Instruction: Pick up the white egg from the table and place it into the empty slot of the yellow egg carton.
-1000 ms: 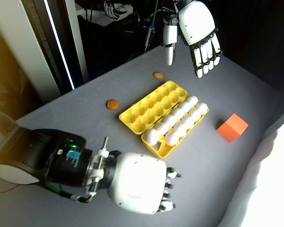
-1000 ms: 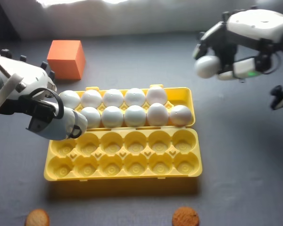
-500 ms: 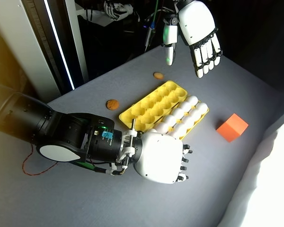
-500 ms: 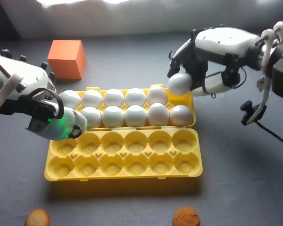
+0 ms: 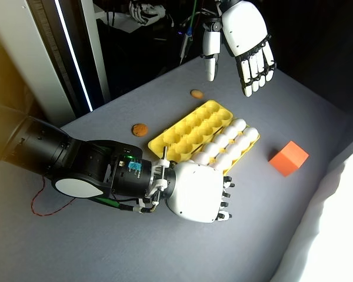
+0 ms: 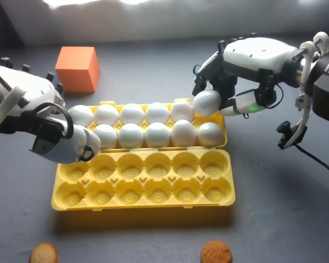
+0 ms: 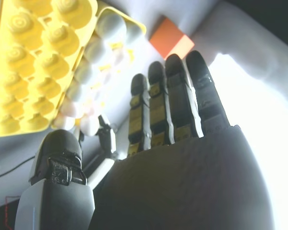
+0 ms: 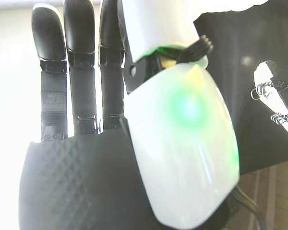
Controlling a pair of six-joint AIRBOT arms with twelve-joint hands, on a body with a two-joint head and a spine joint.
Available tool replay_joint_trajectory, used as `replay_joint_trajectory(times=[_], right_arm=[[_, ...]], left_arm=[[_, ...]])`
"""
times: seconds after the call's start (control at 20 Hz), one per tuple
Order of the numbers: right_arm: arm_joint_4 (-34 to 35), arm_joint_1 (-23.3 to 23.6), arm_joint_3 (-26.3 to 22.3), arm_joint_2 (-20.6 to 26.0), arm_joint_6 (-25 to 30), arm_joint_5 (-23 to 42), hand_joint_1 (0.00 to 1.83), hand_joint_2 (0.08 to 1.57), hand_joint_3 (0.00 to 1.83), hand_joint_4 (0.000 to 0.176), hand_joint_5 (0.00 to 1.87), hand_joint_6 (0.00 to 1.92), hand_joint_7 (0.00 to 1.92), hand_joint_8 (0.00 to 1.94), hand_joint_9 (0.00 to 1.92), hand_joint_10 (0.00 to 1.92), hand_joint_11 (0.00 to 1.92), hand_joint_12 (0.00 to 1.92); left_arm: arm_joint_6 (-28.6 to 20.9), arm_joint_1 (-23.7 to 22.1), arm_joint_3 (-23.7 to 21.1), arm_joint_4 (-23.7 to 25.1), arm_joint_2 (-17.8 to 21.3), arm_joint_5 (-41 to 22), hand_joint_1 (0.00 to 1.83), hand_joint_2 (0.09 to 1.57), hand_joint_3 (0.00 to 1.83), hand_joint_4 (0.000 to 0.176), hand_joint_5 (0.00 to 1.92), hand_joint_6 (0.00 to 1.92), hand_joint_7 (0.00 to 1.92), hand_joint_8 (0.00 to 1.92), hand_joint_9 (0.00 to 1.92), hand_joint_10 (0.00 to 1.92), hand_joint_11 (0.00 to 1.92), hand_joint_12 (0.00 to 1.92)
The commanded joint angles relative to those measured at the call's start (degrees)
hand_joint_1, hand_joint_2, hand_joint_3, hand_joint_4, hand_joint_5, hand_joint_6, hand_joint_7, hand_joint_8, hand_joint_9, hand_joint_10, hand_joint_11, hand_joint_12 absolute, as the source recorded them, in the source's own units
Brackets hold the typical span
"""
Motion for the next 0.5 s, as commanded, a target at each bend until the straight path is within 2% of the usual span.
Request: replay_joint_trajectory(times=[0.0,0.05,0.1,0.15,0.2,0.3,0.45], right_arm=[[0.74,-0.10,0.18,0.52,0.26,6.89,1.20,1.17,0.00,0.000,0.79,1.24,0.95,1.08,0.82,0.62,0.45,1.36],[0.74,-0.14,0.19,0.53,0.22,6.89,1.14,1.19,0.00,0.000,0.81,1.22,0.84,0.64,0.78,0.56,0.40,1.35],[0.74,-0.14,0.19,0.54,0.16,6.89,1.19,1.12,0.00,0.000,0.71,0.70,0.85,0.43,0.78,0.51,0.40,1.33],[0.74,-0.14,0.19,0.56,0.13,6.89,1.17,1.11,0.00,0.000,0.72,0.41,0.87,0.26,0.77,0.44,0.36,1.33],[0.74,-0.13,0.19,0.57,0.11,6.89,1.15,1.10,0.00,0.000,0.75,0.26,0.89,0.15,0.78,0.37,0.35,1.31],[0.74,-0.14,0.19,0.61,-0.07,6.89,1.14,1.09,0.00,0.000,0.78,0.11,0.90,0.05,0.80,0.30,0.34,1.33],[0.74,-0.14,0.19,0.71,-0.09,6.88,1.13,1.08,0.00,0.000,0.77,0.07,0.90,0.02,0.80,0.28,0.33,1.35]], left_arm=[[0.20,-0.70,-0.12,4.76,0.69,0.35,0.00,1.24,0.00,0.000,0.28,0.00,0.29,0.00,0.25,0.00,0.00,0.51],[0.20,-0.70,-0.12,4.76,0.69,0.35,0.00,1.24,0.00,0.000,0.28,0.00,0.29,0.00,0.25,0.00,0.00,0.51],[0.20,-0.70,-0.12,4.76,0.69,0.35,0.00,1.24,0.00,0.000,0.28,0.00,0.29,0.00,0.25,0.00,0.00,0.51],[0.20,-0.70,-0.12,4.76,0.69,0.35,0.00,1.24,0.00,0.000,0.27,0.00,0.29,0.00,0.24,0.00,0.00,0.51],[0.21,-0.70,-0.12,4.76,0.69,0.35,0.00,1.24,0.00,0.000,0.29,0.01,0.29,0.00,0.25,0.00,0.00,0.51],[0.23,-0.70,-0.12,4.76,0.69,0.35,0.00,1.24,0.00,0.000,0.27,0.00,0.28,0.00,0.24,0.00,0.00,0.48],[0.23,-0.70,-0.11,4.76,0.69,0.35,0.00,1.24,0.00,0.000,0.29,0.00,0.30,0.00,0.25,0.00,0.00,0.51]])
